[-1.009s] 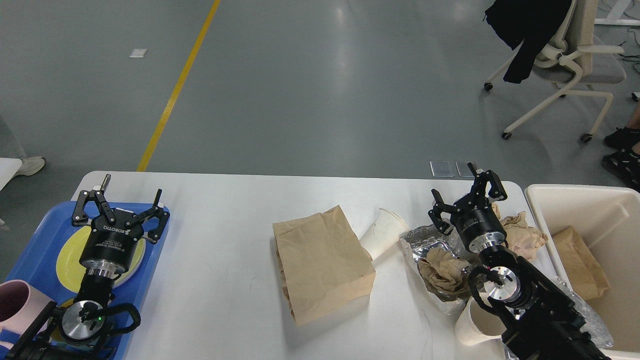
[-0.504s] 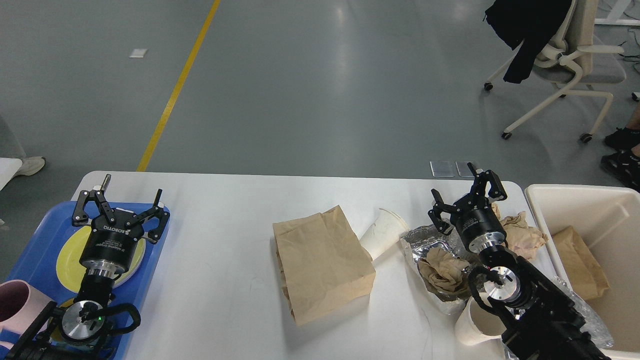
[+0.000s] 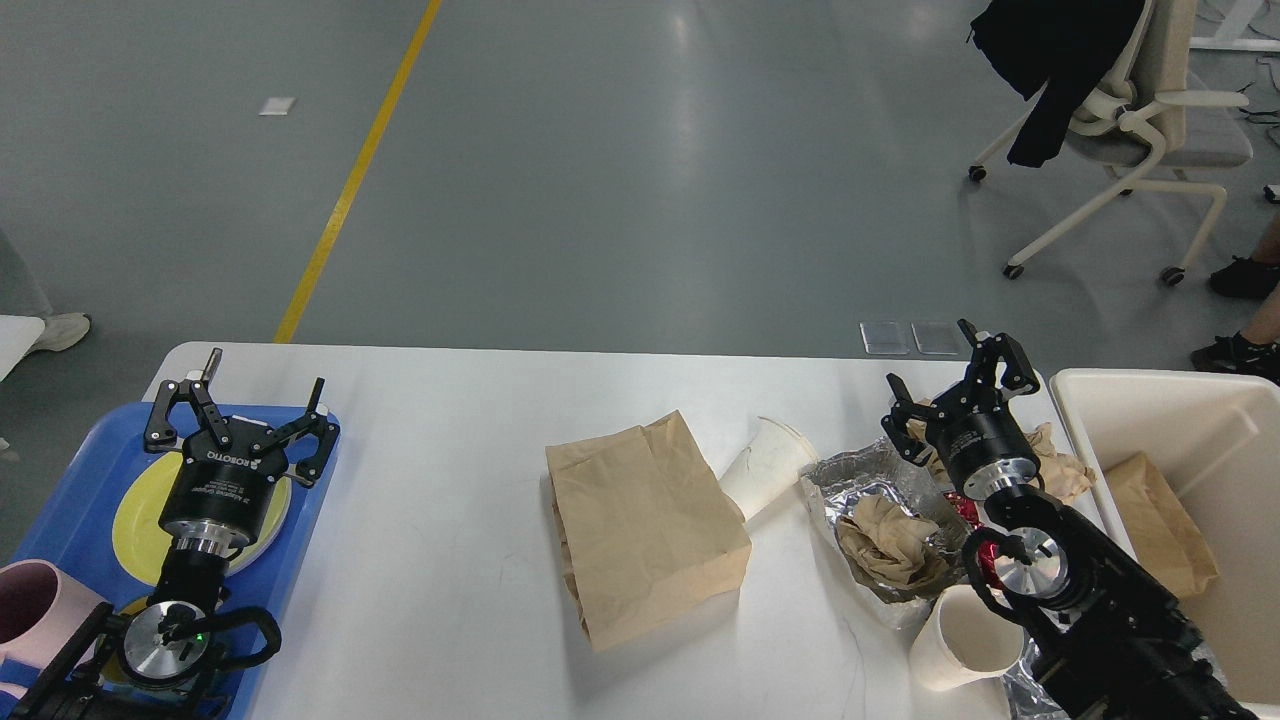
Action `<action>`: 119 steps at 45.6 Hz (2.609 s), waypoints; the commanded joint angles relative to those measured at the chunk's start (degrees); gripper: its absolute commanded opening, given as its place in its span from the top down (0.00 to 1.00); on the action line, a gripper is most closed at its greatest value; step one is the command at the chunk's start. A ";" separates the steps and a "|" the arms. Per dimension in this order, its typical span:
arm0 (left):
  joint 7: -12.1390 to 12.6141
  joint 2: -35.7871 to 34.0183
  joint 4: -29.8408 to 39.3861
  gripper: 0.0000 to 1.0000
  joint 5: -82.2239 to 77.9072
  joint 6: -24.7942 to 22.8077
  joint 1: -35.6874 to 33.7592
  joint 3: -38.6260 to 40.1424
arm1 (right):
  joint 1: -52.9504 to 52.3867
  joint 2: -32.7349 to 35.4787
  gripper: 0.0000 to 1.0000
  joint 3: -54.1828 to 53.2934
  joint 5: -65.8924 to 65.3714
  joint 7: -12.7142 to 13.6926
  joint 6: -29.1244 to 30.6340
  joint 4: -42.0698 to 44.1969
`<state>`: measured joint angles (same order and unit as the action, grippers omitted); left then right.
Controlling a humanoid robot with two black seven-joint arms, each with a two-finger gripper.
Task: Tidy desktop
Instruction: 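Raise the right gripper up from beside the bin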
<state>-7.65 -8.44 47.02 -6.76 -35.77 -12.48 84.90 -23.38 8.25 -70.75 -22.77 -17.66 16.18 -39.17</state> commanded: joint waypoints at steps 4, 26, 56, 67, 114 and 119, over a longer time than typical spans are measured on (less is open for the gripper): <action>0.01 0.00 0.00 0.03 0.08 0.00 0.09 0.00 | 1.32 0.27 0.00 0.34 0.01 -0.09 0.26 0.14; 0.01 0.00 0.00 0.03 0.08 0.00 0.09 0.00 | 1.06 -0.08 0.00 0.96 0.10 0.70 0.43 -0.56; 0.01 0.00 0.00 0.03 0.00 -0.09 0.09 0.00 | 0.62 2.64 0.00 1.84 0.01 -6.77 -3.69 -6.44; -0.08 0.00 0.00 0.03 -0.01 -0.09 0.09 0.00 | 2.55 8.79 0.00 2.63 0.18 -6.15 -12.22 -18.93; 0.01 0.00 0.00 0.03 0.08 -0.09 0.09 0.00 | -89.37 11.27 0.00 127.70 4.84 -6.33 30.67 -18.66; 0.01 0.00 0.00 0.03 0.00 -0.09 0.09 0.00 | -96.48 6.35 0.00 128.49 5.28 -6.33 31.72 -20.76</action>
<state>-7.65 -8.44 47.02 -6.75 -35.86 -12.39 84.90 -112.77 19.78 56.50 -17.93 -23.98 46.83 -57.73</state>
